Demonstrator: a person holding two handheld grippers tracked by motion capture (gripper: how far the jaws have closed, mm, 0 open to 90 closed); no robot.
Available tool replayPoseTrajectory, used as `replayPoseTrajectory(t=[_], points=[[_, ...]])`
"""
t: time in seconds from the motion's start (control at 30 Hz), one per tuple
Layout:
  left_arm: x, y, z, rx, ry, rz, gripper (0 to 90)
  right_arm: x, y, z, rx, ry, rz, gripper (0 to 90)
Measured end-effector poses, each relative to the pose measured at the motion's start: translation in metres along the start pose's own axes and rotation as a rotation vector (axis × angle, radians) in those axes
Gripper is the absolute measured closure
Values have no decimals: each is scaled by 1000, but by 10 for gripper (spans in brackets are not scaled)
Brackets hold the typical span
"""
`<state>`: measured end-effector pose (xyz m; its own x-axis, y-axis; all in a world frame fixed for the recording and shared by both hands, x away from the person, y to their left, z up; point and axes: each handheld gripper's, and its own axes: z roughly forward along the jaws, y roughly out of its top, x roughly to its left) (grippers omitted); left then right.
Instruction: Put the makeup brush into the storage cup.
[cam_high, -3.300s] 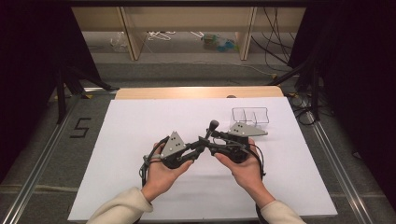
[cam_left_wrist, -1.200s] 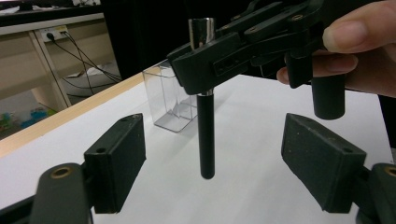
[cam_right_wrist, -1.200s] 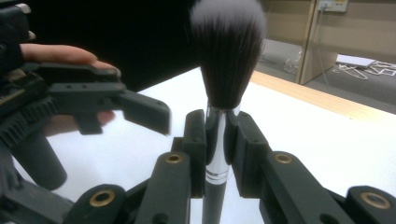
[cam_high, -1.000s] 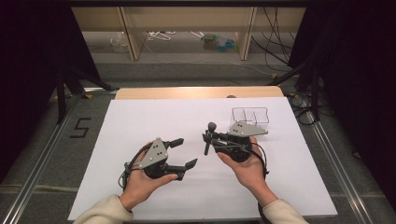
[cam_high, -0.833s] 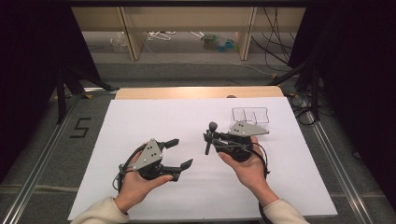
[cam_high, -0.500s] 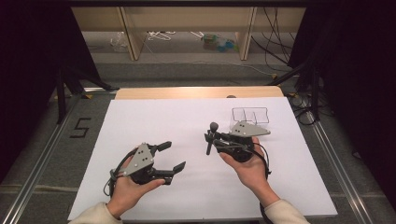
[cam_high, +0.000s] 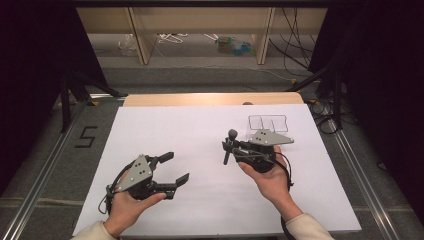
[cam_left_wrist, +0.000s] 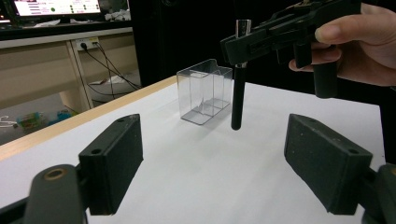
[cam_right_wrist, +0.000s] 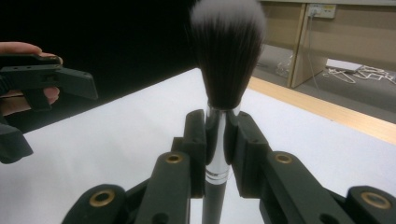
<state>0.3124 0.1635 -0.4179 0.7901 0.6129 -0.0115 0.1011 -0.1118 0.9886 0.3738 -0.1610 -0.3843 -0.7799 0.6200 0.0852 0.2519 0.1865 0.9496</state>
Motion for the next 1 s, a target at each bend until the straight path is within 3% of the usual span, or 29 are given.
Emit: replayPoseTrajectory(t=[0.33,0.63,0.7,0.8,1.0], points=[[0,-9,-7,-1,-8,-53,191,-5,1,-5,-11,-16,2,779],[-1,-12,-10,7,-14,-35,191,-8,0,-9,-10,-28,-1,779],[-1,-12,-10,6,-12,-48,191,-9,0,-10,-10,-26,0,779],[1,-12,-10,8,-14,-29,191,-10,0,-11,-13,-25,4,779],[2,-13,-10,8,-3,-45,192,-12,0,-13,-20,-32,7,779]])
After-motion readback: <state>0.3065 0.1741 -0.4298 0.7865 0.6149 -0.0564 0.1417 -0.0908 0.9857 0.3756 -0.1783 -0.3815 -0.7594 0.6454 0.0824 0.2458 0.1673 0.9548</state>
